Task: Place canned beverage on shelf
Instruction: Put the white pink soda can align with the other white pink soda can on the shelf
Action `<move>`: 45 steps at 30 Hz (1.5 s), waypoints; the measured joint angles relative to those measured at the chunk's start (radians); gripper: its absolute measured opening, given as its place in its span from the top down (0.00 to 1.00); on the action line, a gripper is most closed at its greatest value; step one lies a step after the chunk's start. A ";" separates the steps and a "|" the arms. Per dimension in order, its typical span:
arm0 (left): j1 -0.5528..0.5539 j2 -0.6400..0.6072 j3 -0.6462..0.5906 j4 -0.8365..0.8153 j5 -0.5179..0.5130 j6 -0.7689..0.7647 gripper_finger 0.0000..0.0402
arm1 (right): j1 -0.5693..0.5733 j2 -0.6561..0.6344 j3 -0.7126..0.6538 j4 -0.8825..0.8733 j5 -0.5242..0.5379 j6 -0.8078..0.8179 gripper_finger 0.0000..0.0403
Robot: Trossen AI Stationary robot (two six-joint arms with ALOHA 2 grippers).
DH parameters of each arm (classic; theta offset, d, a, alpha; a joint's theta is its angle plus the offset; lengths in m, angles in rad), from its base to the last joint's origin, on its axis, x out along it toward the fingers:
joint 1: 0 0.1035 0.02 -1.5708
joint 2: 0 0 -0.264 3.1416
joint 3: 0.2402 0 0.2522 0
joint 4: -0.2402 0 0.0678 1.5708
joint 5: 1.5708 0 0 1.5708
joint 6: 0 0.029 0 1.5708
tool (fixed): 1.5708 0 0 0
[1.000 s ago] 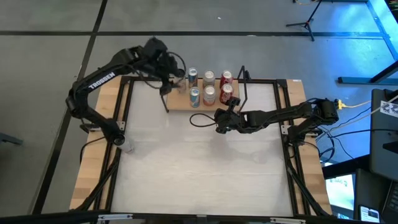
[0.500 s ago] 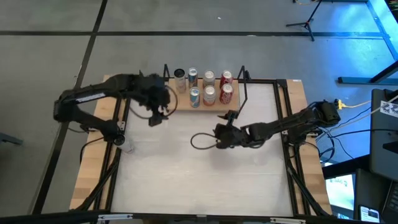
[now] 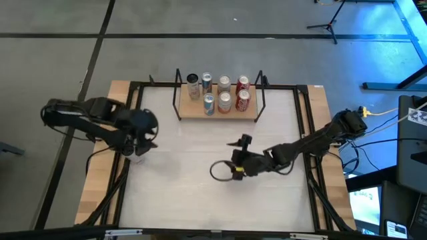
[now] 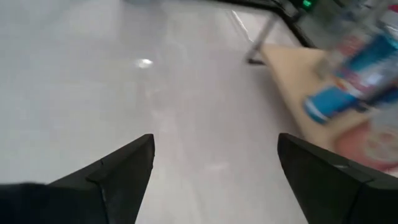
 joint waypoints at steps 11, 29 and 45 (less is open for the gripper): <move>-0.303 -0.011 -0.001 -0.210 -0.099 -0.418 0.29 | 0.103 0.000 0.000 0.136 -0.010 0.011 0.16; -0.510 0.020 -0.092 -0.353 -0.114 -0.654 0.29 | 0.105 0.004 0.000 0.122 -0.009 0.077 0.16; -0.514 -0.010 -0.109 -0.350 -0.149 -0.542 0.29 | 0.104 0.005 0.000 0.121 -0.009 0.075 0.16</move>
